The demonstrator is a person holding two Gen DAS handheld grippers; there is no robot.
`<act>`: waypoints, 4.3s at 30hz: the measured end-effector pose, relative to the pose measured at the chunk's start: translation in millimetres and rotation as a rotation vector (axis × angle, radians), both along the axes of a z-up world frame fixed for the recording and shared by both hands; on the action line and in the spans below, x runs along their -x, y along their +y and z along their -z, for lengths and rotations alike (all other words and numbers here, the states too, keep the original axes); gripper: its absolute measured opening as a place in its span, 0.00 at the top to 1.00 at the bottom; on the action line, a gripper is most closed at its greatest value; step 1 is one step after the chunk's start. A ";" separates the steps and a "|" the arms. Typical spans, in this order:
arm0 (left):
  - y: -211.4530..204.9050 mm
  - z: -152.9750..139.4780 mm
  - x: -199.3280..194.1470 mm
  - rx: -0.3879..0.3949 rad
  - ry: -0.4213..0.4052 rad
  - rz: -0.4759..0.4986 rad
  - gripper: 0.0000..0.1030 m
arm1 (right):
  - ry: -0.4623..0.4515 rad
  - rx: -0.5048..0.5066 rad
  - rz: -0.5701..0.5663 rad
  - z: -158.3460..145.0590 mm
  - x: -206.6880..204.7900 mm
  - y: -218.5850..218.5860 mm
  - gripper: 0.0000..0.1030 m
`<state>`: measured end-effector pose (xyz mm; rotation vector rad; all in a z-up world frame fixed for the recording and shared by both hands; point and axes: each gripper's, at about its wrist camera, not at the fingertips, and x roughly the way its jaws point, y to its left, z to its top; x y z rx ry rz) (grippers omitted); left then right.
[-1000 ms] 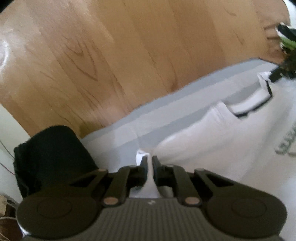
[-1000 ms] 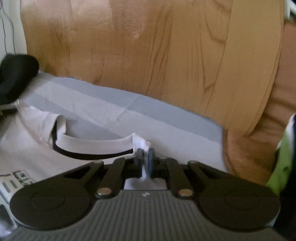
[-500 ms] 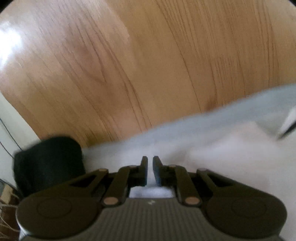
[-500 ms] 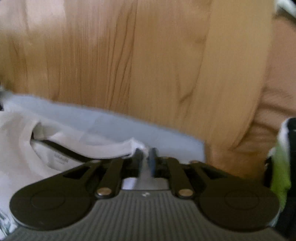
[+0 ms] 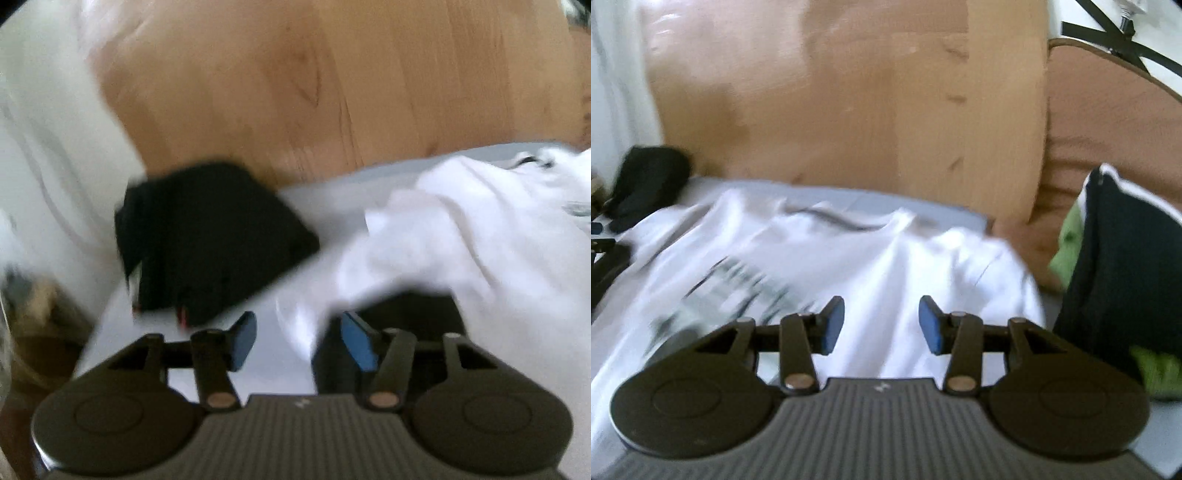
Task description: Fold small clothes
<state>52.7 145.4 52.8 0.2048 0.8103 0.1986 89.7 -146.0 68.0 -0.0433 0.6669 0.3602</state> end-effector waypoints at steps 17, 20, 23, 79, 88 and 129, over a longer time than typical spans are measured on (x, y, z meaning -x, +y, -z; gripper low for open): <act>-44.2 19.5 117.7 0.060 -0.041 0.080 0.94 | 0.021 -0.116 -0.082 27.4 121.3 9.6 0.54; -1.8 2.6 117.7 0.074 -0.088 -0.104 0.94 | -0.031 -0.185 0.061 21.7 147.1 -35.8 0.54; 21.5 -7.6 134.8 0.194 -0.110 -0.128 0.88 | -0.050 -0.198 0.187 24.3 168.1 -76.6 0.54; -110.2 43.5 132.9 0.375 -0.080 0.217 0.11 | -0.524 0.718 0.637 -6.9 118.0 -183.1 0.63; -119.0 48.0 134.4 0.324 -0.092 0.248 0.04 | -0.274 0.459 0.788 10.3 135.2 -244.5 0.38; -120.6 42.5 117.2 0.372 -0.042 0.209 0.03 | -0.190 -0.228 0.435 17.6 47.5 -220.3 0.29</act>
